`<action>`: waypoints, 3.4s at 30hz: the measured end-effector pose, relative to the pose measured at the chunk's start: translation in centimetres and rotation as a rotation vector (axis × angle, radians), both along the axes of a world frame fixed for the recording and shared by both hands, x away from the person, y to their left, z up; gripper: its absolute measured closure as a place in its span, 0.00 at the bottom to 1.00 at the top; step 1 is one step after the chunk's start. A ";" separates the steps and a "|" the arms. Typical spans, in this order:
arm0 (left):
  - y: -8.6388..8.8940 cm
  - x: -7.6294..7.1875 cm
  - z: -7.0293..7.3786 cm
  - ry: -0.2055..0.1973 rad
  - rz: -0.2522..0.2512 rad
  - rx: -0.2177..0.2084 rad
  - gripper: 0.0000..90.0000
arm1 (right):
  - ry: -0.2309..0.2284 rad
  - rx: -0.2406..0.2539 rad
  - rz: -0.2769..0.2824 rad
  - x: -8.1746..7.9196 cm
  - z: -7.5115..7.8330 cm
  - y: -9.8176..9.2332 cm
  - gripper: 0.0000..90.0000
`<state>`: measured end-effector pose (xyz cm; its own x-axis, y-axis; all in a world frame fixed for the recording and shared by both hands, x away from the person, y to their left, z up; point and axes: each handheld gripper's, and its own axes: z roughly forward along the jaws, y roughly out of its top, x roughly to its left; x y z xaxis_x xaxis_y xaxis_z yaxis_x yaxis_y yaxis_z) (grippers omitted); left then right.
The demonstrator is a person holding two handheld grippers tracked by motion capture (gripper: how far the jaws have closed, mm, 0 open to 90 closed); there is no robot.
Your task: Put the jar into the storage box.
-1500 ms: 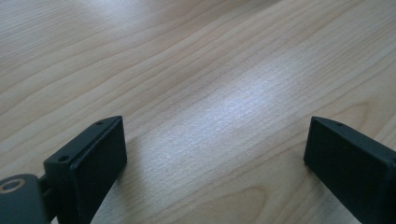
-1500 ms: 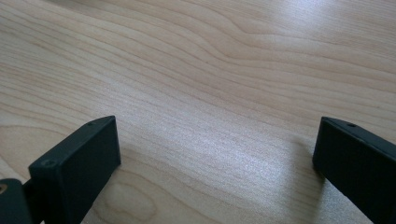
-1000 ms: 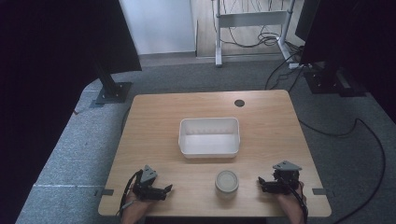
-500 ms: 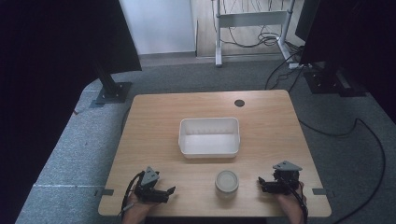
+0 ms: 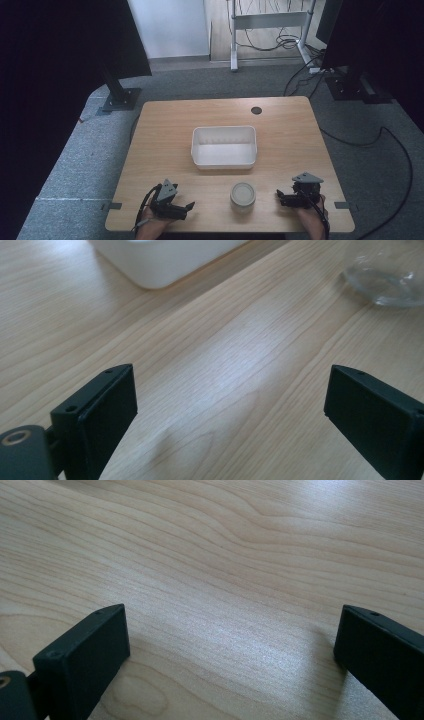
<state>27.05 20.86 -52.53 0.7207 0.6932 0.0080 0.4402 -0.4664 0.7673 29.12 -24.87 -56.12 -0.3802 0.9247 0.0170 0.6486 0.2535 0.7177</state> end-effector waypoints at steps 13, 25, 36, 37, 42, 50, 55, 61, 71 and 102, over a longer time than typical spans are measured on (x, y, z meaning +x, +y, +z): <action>-2.2 -0.1 0.6 -0.004 -0.055 -0.011 0.07 | 0.000 -0.001 0.000 0.0 0.0 0.0 0.01; -4.4 0.0 1.2 -0.011 -0.101 -0.023 0.05 | 0.000 0.000 0.000 0.0 0.0 0.0 0.01; -6.7 0.4 1.9 -0.010 -0.154 -0.041 0.03 | 0.000 0.000 0.000 0.0 0.0 0.0 0.01; -7.0 0.4 1.9 -0.011 -0.162 -0.045 0.03 | 0.000 0.000 0.000 0.0 0.0 0.0 0.01; -8.4 0.5 1.9 -0.008 -0.199 -0.048 0.03 | 0.000 0.000 0.000 0.0 0.0 0.0 0.01; -10.0 0.3 1.8 -0.004 -0.239 -0.054 0.02 | 0.000 0.000 0.000 0.0 0.0 0.0 0.01; -10.9 0.3 1.7 -0.004 -0.256 -0.051 0.02 | 0.000 0.000 0.000 0.0 0.0 0.0 0.01; -12.0 0.3 1.3 -0.001 -0.276 -0.052 0.02 | 0.000 0.000 0.001 0.0 0.0 0.0 0.01; -13.9 0.4 1.1 -0.006 -0.306 -0.042 0.02 | 0.000 0.000 0.001 0.0 0.0 0.0 0.01; -17.5 1.0 -0.4 -0.016 -0.301 0.012 0.11 | 0.001 0.000 0.004 0.0 0.0 0.0 0.01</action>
<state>28.07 3.41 -52.92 0.8934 0.4485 0.0273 0.2692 -0.5829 0.7667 29.09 -24.86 -56.11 -0.3837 0.9233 0.0178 0.6483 0.2556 0.7172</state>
